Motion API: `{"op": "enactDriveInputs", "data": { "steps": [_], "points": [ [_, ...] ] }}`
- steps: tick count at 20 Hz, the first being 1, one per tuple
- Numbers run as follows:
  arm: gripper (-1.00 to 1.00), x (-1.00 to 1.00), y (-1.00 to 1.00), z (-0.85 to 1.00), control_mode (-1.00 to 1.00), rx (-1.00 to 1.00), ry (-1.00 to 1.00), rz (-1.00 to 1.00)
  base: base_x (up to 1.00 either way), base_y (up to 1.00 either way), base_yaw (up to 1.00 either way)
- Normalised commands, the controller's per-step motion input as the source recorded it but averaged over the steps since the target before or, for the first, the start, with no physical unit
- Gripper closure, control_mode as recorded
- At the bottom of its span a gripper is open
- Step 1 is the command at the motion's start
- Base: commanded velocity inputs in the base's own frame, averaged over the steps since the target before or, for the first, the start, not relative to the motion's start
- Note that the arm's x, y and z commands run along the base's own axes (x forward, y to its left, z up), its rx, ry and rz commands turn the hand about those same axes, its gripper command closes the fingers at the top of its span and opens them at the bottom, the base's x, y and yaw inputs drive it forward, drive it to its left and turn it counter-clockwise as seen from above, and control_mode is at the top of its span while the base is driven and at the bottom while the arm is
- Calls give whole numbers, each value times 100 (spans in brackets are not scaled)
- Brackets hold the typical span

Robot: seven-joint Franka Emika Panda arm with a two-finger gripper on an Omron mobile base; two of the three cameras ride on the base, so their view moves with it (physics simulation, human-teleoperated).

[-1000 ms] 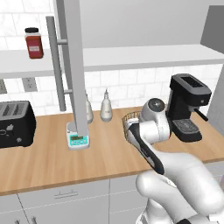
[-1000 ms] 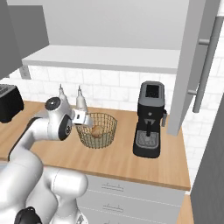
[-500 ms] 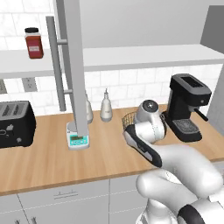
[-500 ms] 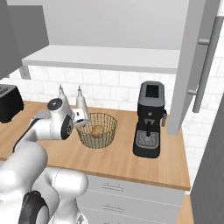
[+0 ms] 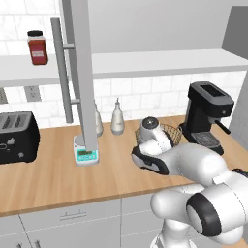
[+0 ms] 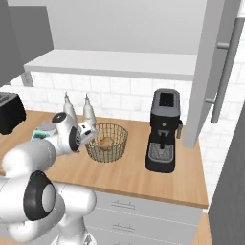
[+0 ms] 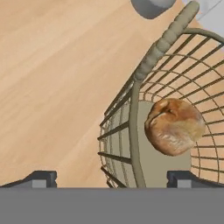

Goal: Open the cabinet, pick up the bread from the cabinet and place it in the basket. Then move the basket to the dining counter.

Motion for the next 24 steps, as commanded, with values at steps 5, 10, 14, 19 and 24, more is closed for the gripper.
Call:
{"op": "enactDriveInputs", "data": {
  "steps": [5, 10, 14, 19, 24],
  "points": [
    [-100, 0, -40, -53, -100, -18, 4, 10, 0, 0, 0],
    [-100, 0, -32, -24, -100, -12, 0, 10, 0, 0, 0],
    [-100, 0, -22, -1, -100, -5, 0, 11, 0, 0, 0],
    [100, 1, -8, 0, -100, -3, 0, 10, 0, 0, 0],
    [100, 12, -11, -2, -100, 0, 0, 12, 0, 0, 0]
  ]
}}
